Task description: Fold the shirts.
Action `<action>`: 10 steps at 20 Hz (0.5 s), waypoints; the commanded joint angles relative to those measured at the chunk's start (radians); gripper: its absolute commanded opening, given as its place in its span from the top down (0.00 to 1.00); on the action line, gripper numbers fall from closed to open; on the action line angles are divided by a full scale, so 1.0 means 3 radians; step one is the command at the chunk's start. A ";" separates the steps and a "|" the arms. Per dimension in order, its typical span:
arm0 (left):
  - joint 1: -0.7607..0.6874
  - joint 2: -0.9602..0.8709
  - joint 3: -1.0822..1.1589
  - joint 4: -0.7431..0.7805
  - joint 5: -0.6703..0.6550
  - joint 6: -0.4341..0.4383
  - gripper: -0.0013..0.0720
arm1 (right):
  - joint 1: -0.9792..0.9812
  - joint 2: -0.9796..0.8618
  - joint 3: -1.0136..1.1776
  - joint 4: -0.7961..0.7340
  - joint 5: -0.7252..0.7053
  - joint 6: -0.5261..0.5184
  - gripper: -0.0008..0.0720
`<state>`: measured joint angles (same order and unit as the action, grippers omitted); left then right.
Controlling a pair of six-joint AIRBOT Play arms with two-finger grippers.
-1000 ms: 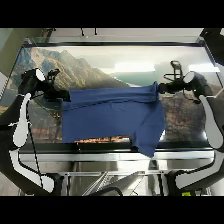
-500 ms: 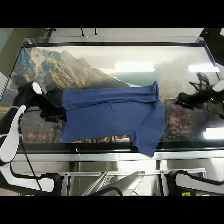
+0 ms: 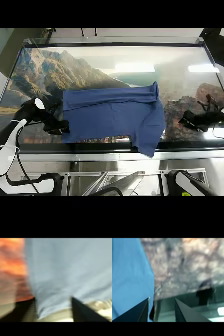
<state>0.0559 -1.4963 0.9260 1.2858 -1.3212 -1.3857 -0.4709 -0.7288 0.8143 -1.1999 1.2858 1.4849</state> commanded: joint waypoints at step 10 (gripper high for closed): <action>0.0092 0.0008 0.0259 -0.0331 -0.0017 0.0219 0.96 | -0.0018 0.0074 -0.1015 0.0699 -0.0031 -0.0341 0.50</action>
<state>0.0704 -1.4952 0.9779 1.1923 -1.3056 -1.3247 -0.4763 -0.7063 0.5919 -1.0729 1.3243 1.4353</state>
